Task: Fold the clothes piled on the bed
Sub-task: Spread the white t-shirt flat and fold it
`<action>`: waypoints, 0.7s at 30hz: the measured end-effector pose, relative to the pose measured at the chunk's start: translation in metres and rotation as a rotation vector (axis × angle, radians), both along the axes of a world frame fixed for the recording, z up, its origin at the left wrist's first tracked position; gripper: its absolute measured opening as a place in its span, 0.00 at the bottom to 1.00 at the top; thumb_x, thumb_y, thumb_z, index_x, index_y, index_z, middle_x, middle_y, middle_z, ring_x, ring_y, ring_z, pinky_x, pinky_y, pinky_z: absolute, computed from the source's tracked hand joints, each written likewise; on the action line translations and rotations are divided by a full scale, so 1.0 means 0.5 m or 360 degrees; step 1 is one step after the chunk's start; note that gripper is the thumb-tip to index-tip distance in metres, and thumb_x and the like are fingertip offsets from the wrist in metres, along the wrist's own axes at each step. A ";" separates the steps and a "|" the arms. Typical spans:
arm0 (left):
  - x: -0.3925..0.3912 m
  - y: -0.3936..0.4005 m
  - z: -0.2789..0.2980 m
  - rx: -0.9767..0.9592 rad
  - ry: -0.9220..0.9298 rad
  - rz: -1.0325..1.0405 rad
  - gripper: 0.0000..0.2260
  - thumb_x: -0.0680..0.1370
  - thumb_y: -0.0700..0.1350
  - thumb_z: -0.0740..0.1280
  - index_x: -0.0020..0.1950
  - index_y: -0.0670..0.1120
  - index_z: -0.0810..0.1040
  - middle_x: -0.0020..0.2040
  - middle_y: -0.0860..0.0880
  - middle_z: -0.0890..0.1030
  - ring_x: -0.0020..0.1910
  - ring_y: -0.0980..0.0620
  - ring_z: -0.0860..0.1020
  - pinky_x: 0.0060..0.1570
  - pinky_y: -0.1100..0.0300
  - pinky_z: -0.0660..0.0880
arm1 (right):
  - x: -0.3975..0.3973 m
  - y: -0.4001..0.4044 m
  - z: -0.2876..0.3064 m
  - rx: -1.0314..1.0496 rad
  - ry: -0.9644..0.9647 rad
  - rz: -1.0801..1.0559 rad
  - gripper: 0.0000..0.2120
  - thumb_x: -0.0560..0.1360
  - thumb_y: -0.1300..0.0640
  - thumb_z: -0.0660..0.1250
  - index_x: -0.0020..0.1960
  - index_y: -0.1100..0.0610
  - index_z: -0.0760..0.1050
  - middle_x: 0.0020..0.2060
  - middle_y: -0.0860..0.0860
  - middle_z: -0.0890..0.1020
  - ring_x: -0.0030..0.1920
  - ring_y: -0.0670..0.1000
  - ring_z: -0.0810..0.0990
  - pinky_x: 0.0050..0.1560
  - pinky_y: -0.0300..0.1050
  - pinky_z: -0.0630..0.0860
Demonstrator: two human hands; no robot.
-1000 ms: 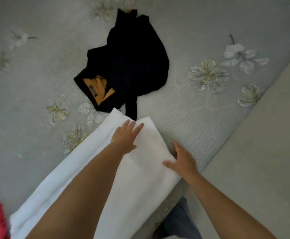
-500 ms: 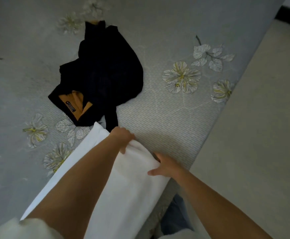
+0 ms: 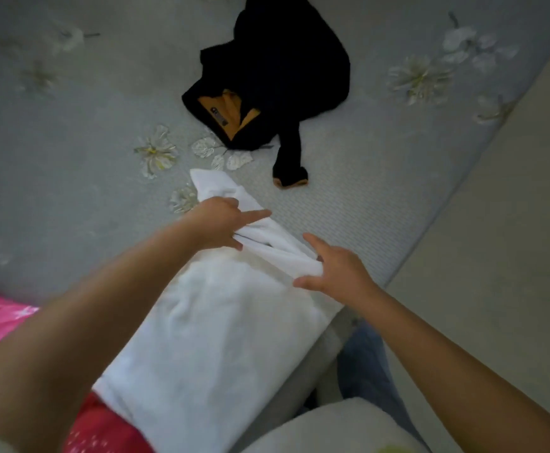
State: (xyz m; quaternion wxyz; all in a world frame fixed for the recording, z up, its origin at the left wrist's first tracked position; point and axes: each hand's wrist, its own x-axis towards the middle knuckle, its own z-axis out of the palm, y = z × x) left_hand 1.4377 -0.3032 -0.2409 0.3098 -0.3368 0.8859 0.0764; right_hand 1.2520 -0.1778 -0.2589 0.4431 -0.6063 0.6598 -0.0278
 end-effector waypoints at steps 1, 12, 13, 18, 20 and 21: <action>0.046 0.026 0.010 -0.0010 -0.0023 -0.0009 0.32 0.77 0.53 0.63 0.75 0.58 0.48 0.58 0.45 0.73 0.59 0.47 0.71 0.52 0.58 0.66 | 0.042 0.026 0.014 0.0001 -0.0033 0.0023 0.41 0.70 0.42 0.68 0.75 0.49 0.49 0.60 0.55 0.75 0.59 0.54 0.73 0.56 0.41 0.66; 0.462 0.249 -0.043 -0.0466 0.0862 -0.0161 0.26 0.66 0.36 0.49 0.62 0.46 0.71 0.36 0.51 0.82 0.36 0.51 0.63 0.35 0.62 0.65 | 0.388 0.244 0.036 -0.0198 -0.0044 0.0458 0.34 0.76 0.46 0.62 0.75 0.54 0.50 0.53 0.57 0.78 0.54 0.56 0.76 0.51 0.43 0.68; 0.482 0.266 -0.048 -0.0491 0.0922 -0.0143 0.24 0.67 0.35 0.49 0.61 0.45 0.70 0.35 0.50 0.82 0.35 0.51 0.61 0.35 0.61 0.67 | 0.410 0.259 0.032 -0.0194 -0.0048 0.0486 0.33 0.76 0.47 0.62 0.75 0.54 0.51 0.53 0.57 0.78 0.54 0.56 0.76 0.50 0.44 0.68; 0.537 0.345 -0.078 -0.0561 0.1176 0.0438 0.26 0.62 0.33 0.51 0.57 0.45 0.71 0.36 0.47 0.82 0.37 0.51 0.64 0.33 0.63 0.68 | 0.472 0.289 0.009 -0.0120 -0.0093 0.0464 0.34 0.76 0.48 0.62 0.75 0.52 0.49 0.54 0.55 0.78 0.55 0.54 0.76 0.50 0.43 0.68; 0.532 0.362 -0.093 -0.0540 0.1271 0.0655 0.27 0.63 0.36 0.48 0.59 0.47 0.69 0.38 0.46 0.82 0.37 0.48 0.70 0.33 0.61 0.71 | 0.472 0.289 0.008 -0.0118 -0.0101 0.0459 0.35 0.76 0.48 0.63 0.75 0.52 0.48 0.52 0.54 0.78 0.53 0.54 0.76 0.47 0.41 0.68; 0.528 0.364 -0.095 -0.0525 0.1321 0.0684 0.27 0.63 0.36 0.48 0.60 0.47 0.68 0.38 0.45 0.82 0.37 0.47 0.70 0.35 0.60 0.71 | 0.471 0.288 0.011 -0.0128 -0.0089 0.0471 0.35 0.76 0.47 0.63 0.75 0.52 0.47 0.52 0.54 0.78 0.52 0.53 0.76 0.45 0.40 0.67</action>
